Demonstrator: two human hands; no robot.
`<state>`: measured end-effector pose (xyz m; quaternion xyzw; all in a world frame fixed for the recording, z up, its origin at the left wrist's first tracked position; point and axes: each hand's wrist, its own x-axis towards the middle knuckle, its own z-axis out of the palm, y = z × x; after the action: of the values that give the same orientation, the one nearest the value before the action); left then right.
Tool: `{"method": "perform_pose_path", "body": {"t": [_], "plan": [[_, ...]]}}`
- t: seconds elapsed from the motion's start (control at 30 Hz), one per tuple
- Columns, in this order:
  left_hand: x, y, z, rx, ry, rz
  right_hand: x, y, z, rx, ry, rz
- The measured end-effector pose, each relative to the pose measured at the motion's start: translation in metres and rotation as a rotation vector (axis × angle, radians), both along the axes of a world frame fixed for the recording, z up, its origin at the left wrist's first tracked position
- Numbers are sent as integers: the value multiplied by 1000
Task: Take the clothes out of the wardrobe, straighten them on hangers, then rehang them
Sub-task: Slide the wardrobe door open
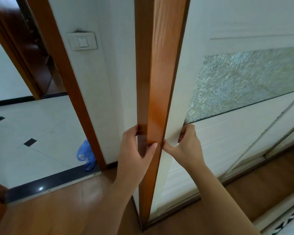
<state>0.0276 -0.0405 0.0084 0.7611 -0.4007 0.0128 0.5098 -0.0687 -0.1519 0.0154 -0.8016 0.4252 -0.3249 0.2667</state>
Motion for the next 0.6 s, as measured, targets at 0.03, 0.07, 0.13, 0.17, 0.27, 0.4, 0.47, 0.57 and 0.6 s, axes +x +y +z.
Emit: {"method": "perform_pose_path", "body": {"t": [0.03,0.07,0.13,0.17,0.27,0.4,0.47,0.57,0.6], "plan": [[0,1,-1,-3,-39,19,-1,-2,0,-7,6,-6],[0,2,-2,-15,-99,44,-3,-4,0,-12,17,-9],[-6,4,-3,-107,-287,88,-7,-10,1,-15,42,-17],[-12,5,-2,-186,-401,95,-10,-13,3,-9,50,-24],[-38,2,4,-390,-644,11,-21,-24,11,55,65,-24],[-59,-19,4,-338,-560,-185,-42,-37,32,10,111,47],[-61,-37,8,-202,-438,-200,-48,-39,50,-73,45,28],[-58,-69,20,-80,-360,-199,-43,-41,88,-274,-111,-102],[-58,-79,26,-78,-344,-194,-39,-41,102,-332,-163,-151]]}}
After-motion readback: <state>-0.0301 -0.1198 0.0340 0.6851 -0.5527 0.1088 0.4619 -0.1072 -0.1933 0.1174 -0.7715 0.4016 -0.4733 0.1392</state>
